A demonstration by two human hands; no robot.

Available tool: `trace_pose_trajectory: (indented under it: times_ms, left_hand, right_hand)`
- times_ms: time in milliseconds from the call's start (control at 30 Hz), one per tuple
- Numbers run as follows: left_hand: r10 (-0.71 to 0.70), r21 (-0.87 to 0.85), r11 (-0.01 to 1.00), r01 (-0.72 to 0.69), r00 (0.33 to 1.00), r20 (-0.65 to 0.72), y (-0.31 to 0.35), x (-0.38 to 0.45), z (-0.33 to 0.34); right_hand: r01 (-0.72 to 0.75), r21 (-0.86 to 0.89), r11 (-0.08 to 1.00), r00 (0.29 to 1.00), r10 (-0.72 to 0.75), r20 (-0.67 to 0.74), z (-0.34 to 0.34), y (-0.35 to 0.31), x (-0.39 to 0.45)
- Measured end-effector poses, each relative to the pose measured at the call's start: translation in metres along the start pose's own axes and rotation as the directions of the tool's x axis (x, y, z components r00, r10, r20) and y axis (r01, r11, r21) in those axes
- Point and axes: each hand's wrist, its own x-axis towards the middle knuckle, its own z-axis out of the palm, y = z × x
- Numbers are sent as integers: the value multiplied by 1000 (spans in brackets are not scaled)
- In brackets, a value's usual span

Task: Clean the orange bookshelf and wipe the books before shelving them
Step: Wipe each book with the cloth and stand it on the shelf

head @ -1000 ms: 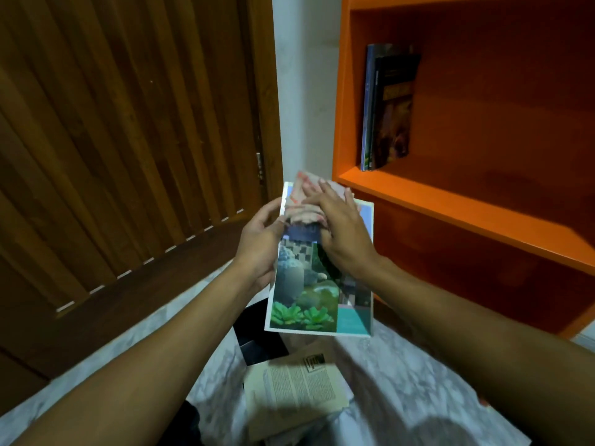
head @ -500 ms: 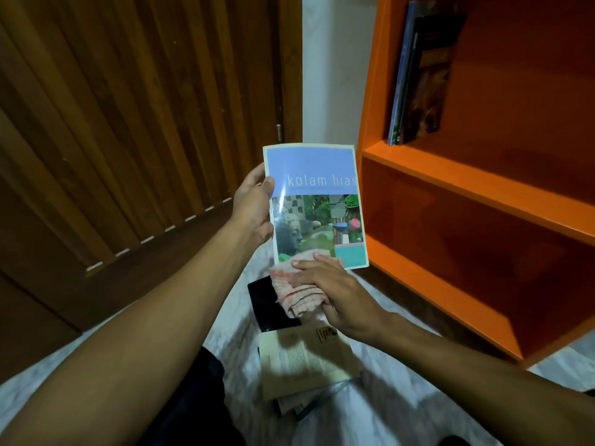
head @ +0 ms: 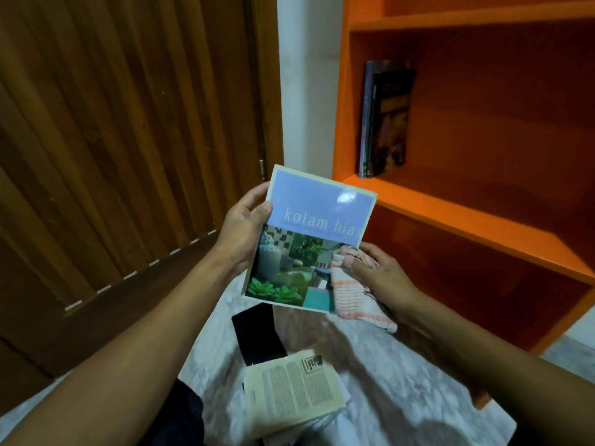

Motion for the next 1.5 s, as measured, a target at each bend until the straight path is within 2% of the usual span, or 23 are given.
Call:
trace_pose_trajectory:
  times_ms: [67, 200, 333, 467, 567, 667, 800, 967, 1133, 1267, 1367, 1500]
  left_hand:
    - [17, 29, 999, -18, 1000, 20, 3, 0, 6]
    - [52, 61, 997, -54, 998, 36, 14, 2, 12]
    - [17, 270, 961, -51, 992, 127, 19, 12, 12]
    - [-12, 317, 948, -37, 988, 152, 16, 32, 20]
    - [50, 350, 932, -92, 991, 126, 20, 55, 39]
    - [93, 340, 933, -119, 991, 94, 22, 77, 68]
    - [188, 478, 861, -176, 982, 22, 12, 114, 117]
    - [250, 545, 816, -193, 968, -33, -5, 152, 179]
    - [242, 581, 802, -139, 965, -104, -31, 193, 223]
    - [256, 664, 741, -101, 957, -140, -45, 219, 241]
    - [281, 678, 732, -65, 936, -213, -47, 232, 247]
    - [282, 736, 677, -5, 926, -253, -48, 238, 243]
  right_hand:
    - [28, 7, 1000, 999, -29, 37, -2, -16, -3]
    - [95, 8, 995, 995, -95, -26, -16, -45, 4]
    - [157, -102, 982, 983, -165, -79, -37, -87, 14]
    - [269, -184, 945, 943, -297, -151, -53, -128, 21]
    - [330, -191, 924, 888, -373, -268, -59, -141, 38]
    - [309, -261, 914, 805, -398, -440, -64, -147, 54]
    - [324, -248, 913, 711, -408, -572, -77, -144, 61]
    - [281, -251, 926, 721, -377, -582, -103, -134, 70]
    - [277, -271, 922, 723, -386, -573, -125, -124, 82]
    - [283, -211, 936, 749, -353, -561, -135, -112, 90]
    - [300, -149, 942, 767, -331, -549, -137, -109, 93]
    - [279, -186, 942, 778, -336, -531, -136, -101, 95]
